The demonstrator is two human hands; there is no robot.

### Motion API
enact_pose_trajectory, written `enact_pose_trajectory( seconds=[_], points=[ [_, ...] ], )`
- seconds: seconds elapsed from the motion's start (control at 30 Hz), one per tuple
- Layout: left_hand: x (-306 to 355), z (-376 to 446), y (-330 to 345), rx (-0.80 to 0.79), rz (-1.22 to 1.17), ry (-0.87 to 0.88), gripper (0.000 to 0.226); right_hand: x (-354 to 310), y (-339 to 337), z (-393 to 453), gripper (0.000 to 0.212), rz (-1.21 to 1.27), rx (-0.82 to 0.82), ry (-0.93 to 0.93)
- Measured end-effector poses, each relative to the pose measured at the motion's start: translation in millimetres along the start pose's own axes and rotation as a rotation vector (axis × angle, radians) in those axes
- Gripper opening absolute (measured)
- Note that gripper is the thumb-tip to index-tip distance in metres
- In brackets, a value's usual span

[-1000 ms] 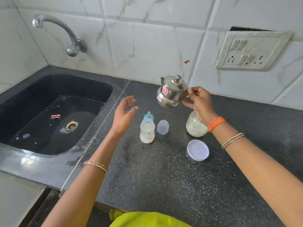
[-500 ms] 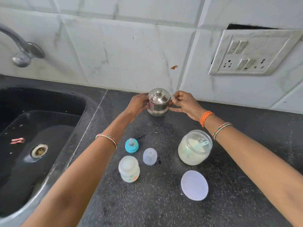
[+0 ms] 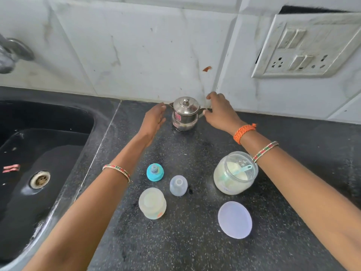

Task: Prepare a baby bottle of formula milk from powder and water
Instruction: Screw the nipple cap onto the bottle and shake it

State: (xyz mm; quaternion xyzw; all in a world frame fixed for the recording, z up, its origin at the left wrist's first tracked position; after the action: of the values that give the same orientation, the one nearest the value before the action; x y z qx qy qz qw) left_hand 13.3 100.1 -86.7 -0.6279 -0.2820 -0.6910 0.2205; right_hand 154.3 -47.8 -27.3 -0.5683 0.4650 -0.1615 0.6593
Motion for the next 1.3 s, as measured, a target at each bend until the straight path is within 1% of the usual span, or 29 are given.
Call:
enact_pose_trajectory(
  seconds=[0.03, 0.1, 0.2, 0.27, 0.33, 0.43, 0.53, 0.63, 0.7, 0.83, 0.9, 1.03, 1.13, 1.23, 1.3],
  points=[
    [5.3, -6.2, -3.3, 0.017, 0.024, 0.033, 0.049, -6.1, -5.5, -13.0, 0.038, 0.003, 0.046, -0.052],
    [15.7, -19.8, -7.8, 0.028, 0.071, 0.085, 0.053, -17.9, -11.3, -40.9, 0.027, 0.054, 0.033, -0.121],
    [28.8, -45.1, -11.9, 0.024, 0.099, 0.131, 0.056, -30.6, -3.6, -86.8, 0.017, 0.066, -0.125, -0.120],
    [35.3, -61.5, -14.2, 0.013, 0.106, 0.156, 0.054, -32.8, 11.8, -109.3, 0.018, 0.021, -0.213, -0.096],
    [39.3, -80.8, -17.9, -0.009, 0.119, 0.177, 0.052, -32.5, 28.9, -126.6, 0.020, 0.009, -0.253, -0.079],
    [39.6, -106.8, -27.3, 0.001, 0.087, 0.187, 0.048, -36.2, 50.2, -140.9, 0.028, 0.024, -0.243, -0.092],
    [35.9, -131.6, -39.2, 0.058, 0.075, 0.206, 0.044, -49.1, 67.4, -147.6, 0.039, 0.021, -0.219, -0.180],
    [31.9, -156.2, -49.7, 0.103, 0.104, 0.205, 0.045, -62.8, 81.5, -148.1, 0.043, -0.014, -0.193, -0.228],
    [29.5, -173.8, -57.0, 0.127, 0.129, 0.199, 0.046, -69.2, 90.0, -147.3, 0.037, -0.036, -0.169, -0.235],
    [24.3, -204.3, -69.4, 0.144, 0.185, 0.187, 0.044, -73.1, 92.8, -146.9, 0.015, -0.015, -0.064, -0.225],
    [22.2, -216.8, -74.1, 0.149, 0.207, 0.183, 0.045, -71.0, 82.4, -147.9, 0.013, 0.063, -0.022, -0.198],
    [8.0, -247.1, -76.0, 0.135, 0.234, 0.192, 0.051, -57.8, 47.9, -167.6, 0.010, 0.421, 0.049, -0.181],
    [-9.9, -262.8, -73.0, 0.080, 0.313, 0.172, 0.055, -50.1, 29.9, -189.7, 0.006, 0.570, 0.076, -0.190],
    [-18.0, -264.5, -64.4, -0.006, 0.442, 0.212, 0.060, -52.6, 30.4, -206.5, 0.004, 0.627, -0.029, -0.190],
    [-18.7, -263.0, -54.9, -0.068, 0.486, 0.235, 0.066, -57.8, 38.1, -216.9, 0.005, 0.588, -0.120, -0.222]
  ],
)
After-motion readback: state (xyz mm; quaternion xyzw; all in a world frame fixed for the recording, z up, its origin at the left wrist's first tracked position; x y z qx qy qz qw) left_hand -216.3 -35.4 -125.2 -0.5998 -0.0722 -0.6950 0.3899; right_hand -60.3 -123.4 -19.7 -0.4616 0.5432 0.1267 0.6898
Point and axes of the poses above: each hand's wrist, its own z-axis towards the middle knuckle, its own y-axis out of the palm, x = y × z, the point moved 3 cm from there along z, towards the middle knuckle, and after that the axes turned 15 degrees about y, right-handed, at the moved point
